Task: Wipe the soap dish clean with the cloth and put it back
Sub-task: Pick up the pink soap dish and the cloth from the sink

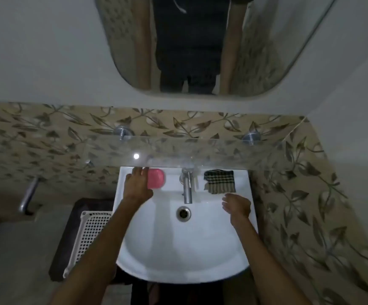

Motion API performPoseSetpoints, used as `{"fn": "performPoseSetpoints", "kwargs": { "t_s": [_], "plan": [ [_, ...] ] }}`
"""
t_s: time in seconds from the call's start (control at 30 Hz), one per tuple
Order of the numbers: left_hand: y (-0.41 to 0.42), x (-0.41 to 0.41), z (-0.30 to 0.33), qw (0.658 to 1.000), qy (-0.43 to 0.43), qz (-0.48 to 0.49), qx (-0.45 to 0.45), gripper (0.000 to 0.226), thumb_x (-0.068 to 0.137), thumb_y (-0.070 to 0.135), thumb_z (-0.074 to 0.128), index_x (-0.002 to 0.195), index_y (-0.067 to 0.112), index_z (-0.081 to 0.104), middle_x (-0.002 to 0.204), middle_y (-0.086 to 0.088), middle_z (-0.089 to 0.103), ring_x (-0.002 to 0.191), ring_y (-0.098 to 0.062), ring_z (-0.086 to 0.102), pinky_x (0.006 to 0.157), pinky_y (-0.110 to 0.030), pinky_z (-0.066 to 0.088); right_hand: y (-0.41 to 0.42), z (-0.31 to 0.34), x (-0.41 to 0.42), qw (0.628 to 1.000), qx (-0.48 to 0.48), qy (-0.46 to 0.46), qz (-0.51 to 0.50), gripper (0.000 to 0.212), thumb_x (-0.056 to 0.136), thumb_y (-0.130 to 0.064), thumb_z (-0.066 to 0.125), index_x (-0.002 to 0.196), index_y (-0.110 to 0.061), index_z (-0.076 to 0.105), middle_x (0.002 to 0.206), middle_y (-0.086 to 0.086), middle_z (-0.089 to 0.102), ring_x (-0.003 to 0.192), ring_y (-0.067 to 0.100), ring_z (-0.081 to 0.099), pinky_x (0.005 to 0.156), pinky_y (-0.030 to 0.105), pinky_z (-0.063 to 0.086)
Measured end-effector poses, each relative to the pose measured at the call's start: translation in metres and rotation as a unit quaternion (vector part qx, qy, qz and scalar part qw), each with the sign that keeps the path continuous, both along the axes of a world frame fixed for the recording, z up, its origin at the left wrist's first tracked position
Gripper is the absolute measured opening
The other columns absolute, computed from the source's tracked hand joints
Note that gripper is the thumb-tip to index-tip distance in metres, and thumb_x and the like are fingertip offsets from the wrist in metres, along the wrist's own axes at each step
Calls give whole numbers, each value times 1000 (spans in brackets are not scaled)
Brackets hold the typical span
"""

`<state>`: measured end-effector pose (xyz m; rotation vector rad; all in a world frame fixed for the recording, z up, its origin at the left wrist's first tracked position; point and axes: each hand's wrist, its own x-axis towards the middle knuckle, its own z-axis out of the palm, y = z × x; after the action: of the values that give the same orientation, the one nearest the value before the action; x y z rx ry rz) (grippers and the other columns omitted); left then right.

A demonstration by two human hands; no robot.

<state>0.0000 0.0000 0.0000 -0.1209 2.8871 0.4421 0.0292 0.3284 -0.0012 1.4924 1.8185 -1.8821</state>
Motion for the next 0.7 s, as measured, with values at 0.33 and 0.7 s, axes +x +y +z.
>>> {"fn": "performPoseSetpoints", "kwargs": {
  "t_s": [0.33,0.7],
  "plan": [
    [-7,-32,-43,996,-25,-57,-62,72,54,6,81,123,2,64,111,-19,71,108,-42,65,99,-50,47,-8,-46,-19,851,414,83,312,35,75,-38,88,89,-12,69,93,9,73,84,29,70,67,31,55],
    [-15,-34,-31,997,13,-75,-11,59,61,16,86,114,3,63,95,-19,69,85,-38,68,76,-51,59,-21,-51,-57,837,444,54,314,15,81,-22,76,76,-9,73,80,10,75,76,29,73,63,26,49]
  ]
}}
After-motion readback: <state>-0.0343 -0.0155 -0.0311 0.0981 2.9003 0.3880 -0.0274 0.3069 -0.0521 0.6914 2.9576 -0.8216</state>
